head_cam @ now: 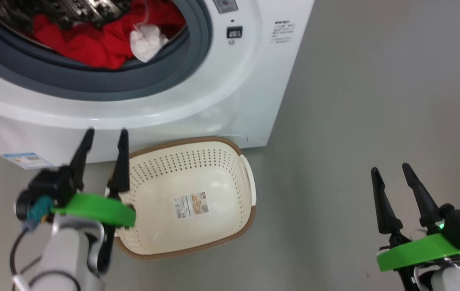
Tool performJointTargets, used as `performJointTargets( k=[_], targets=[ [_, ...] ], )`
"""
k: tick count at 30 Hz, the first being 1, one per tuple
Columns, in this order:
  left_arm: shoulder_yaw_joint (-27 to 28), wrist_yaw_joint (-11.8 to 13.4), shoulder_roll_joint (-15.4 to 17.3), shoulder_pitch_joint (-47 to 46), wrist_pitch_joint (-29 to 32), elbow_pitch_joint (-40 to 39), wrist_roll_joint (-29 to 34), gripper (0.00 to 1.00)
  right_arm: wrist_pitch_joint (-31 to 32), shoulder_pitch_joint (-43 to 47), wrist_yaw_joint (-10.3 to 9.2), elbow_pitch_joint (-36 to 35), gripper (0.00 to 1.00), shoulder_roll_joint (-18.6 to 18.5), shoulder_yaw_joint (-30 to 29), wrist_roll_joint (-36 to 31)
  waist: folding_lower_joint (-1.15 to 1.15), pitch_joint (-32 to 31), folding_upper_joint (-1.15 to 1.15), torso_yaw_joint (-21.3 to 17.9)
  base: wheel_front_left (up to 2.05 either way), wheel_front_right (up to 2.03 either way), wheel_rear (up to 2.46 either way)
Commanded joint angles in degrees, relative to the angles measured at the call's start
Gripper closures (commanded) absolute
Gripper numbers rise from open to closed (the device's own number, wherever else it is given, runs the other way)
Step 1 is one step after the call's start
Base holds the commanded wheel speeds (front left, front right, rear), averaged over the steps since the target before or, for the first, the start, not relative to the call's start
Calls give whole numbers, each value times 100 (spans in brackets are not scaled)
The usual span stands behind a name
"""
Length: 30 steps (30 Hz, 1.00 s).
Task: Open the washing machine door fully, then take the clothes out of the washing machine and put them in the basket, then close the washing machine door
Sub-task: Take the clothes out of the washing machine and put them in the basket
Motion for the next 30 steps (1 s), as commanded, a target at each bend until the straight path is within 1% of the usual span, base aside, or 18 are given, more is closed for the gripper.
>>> performJointTargets(
  k=[1,8,9,10,12,13,14,15,23,30],
  targets=[
    [220,5,85,-355,-29,51,131,0,-37,-204,42,-149,0,-35,170,31,0,320,0,-230,0,0,0],
    [376,42,105,-1636,-29,977,329,0,-37,-512,42,-131,0,37,338,90,0,856,0,-542,0,0,0],
    [376,42,105,-1636,-29,977,329,0,-37,-512,42,-131,0,37,338,90,0,856,0,-542,0,0,0],
    [435,60,164,-2007,-29,1252,368,0,-37,-596,42,-132,0,57,374,112,0,1011,0,-621,0,0,0],
    [476,110,239,-2376,-29,1598,413,0,-37,-678,42,-133,0,73,411,133,0,1160,0,-696,0,0,0],
    [476,110,239,-2376,-29,1598,413,0,-37,-678,42,-133,0,73,411,133,0,1160,0,-696,0,0,0],
    [553,140,347,-2921,-29,1979,425,0,-37,-780,42,-130,0,90,470,158,0,1363,0,-799,0,0,0],
    [553,140,347,-2921,-29,1979,425,0,-37,-780,42,-130,0,90,470,158,0,1363,0,-799,0,0,0],
    [598,350,735,-4104,-29,2955,599,0,-37,-1029,42,-126,0,109,651,227,0,1759,0,-1067,0,0,0],
    [593,618,978,-4887,-29,3418,708,0,-37,-1165,42,-157,0,111,870,405,0,1995,0,-1273,0,0,0]
  ],
)
